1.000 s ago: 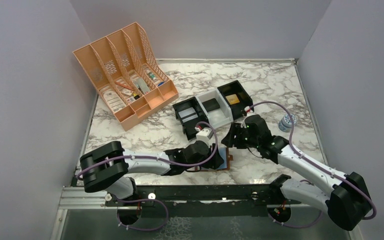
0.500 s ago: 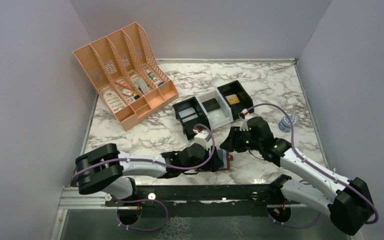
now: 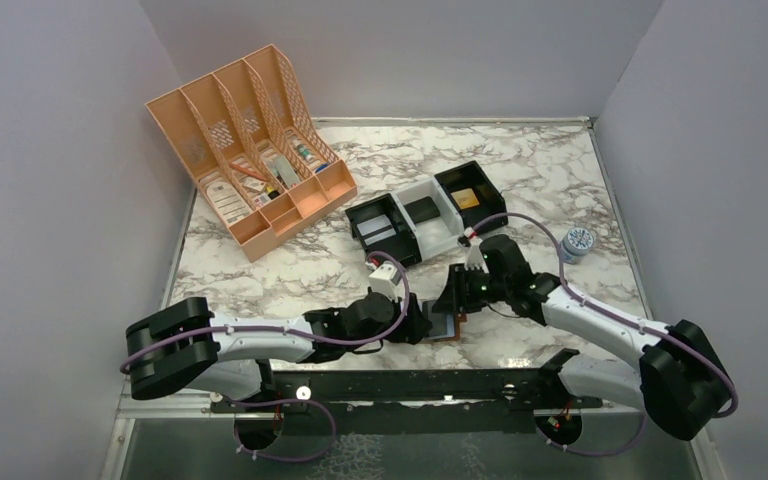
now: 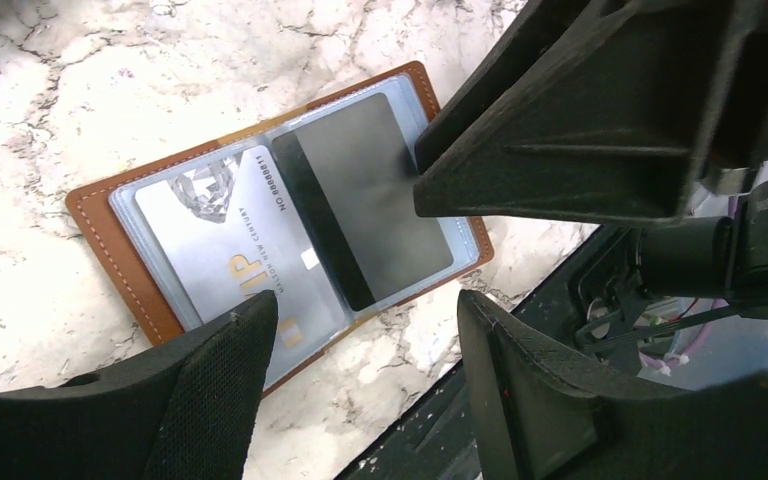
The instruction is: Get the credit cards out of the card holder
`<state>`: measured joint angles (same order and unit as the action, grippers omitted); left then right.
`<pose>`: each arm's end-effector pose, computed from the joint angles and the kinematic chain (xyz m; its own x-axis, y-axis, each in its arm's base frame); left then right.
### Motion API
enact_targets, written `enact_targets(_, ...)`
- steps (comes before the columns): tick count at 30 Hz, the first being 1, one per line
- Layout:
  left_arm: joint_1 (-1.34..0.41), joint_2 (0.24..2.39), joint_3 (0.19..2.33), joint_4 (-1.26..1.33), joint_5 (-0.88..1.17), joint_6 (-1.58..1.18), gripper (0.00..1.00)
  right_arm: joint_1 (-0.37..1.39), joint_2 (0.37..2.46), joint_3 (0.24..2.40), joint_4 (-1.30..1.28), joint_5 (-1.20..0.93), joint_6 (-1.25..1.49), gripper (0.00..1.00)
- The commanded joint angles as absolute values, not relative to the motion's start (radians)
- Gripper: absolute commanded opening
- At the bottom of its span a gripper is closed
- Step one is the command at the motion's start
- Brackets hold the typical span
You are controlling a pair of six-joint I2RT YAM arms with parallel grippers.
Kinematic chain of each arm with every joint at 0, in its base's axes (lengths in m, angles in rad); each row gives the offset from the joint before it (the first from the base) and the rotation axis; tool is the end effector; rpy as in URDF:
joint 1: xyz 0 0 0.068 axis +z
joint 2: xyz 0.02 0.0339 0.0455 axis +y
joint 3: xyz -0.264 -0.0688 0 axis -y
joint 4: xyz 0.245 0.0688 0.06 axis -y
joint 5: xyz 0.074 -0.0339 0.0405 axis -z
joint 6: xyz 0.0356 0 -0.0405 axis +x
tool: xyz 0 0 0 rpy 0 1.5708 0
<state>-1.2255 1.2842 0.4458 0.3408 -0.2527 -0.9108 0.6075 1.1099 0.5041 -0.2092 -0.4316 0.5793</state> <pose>0.0927 -0.2314 0.1729 -0.7601 -0.1468 -0.6330 0.3854 0.6825 -0.6210 0.1648 0.1327 0.1824 -0.9128 -0.0290 -0.4073 -0.3039 0.7145 0.6302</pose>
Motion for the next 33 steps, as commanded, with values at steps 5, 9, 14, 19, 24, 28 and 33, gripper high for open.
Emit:
enact_targets(5,-1.216,1.311,0.488,0.325,-0.263,-0.886,0.70,0.606,1.172,0.404,-0.212,-0.271,0.630,0.30)
enact_targets(9,-1.211,1.381,0.544,0.338,-0.222,-0.860,0.70,0.606,1.160,0.368,-0.200,-0.238,0.670,0.30)
enact_targets(14,-1.210,1.460,0.599,0.356,-0.193,-0.844,0.68,0.606,1.127,0.359,-0.211,-0.193,0.695,0.30)
enact_targets(19,-1.202,1.503,0.605,0.362,-0.193,-0.859,0.64,0.606,1.108,0.344,-0.206,-0.170,0.713,0.29)
enact_targets(24,-1.191,1.564,0.596,0.380,-0.187,-0.899,0.64,0.606,1.115,0.338,-0.204,-0.166,0.718,0.29)
enact_targets(28,-1.187,1.603,0.597,0.396,-0.175,-0.911,0.62,0.606,1.110,0.335,-0.206,-0.152,0.729,0.29)
enact_targets(33,-1.184,1.605,0.589,0.396,-0.186,-0.927,0.58,0.606,1.109,0.334,-0.206,-0.153,0.731,0.29)
